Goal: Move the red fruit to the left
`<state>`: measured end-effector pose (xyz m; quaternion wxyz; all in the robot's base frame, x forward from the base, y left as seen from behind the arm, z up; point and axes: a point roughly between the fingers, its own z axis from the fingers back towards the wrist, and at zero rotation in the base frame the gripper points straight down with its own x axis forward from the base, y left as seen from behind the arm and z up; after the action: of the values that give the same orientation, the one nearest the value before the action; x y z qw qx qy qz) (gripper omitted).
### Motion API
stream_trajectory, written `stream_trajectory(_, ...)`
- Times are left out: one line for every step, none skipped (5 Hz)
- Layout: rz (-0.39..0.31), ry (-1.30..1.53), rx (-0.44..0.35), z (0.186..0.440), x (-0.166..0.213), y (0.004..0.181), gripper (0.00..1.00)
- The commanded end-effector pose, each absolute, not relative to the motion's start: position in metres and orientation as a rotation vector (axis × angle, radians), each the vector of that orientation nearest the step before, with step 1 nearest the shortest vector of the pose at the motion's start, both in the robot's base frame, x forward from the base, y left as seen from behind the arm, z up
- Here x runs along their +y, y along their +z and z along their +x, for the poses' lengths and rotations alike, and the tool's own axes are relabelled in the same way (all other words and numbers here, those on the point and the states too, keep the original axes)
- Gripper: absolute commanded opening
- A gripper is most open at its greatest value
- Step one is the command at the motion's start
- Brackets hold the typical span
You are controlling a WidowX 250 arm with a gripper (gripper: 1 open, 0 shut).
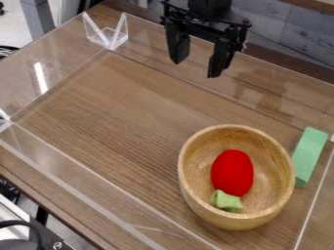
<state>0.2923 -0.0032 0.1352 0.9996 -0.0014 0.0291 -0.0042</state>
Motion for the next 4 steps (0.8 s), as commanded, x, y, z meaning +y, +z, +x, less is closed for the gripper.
stream_trajectory(-0.011, -0.009, 0.084, 0.284, -0.011, 0.127, 1.0)
stream_trajectory(-0.025, -0.025, 0.095, 0.265, -0.038, 0.119, 1.0)
stream_trajectory(-0.04, -0.031, 0.081, 0.25, -0.067, 0.116, 1.0)
stream_trajectory(-0.059, -0.045, 0.055, 0.238, -0.09, 0.115, 1.0)
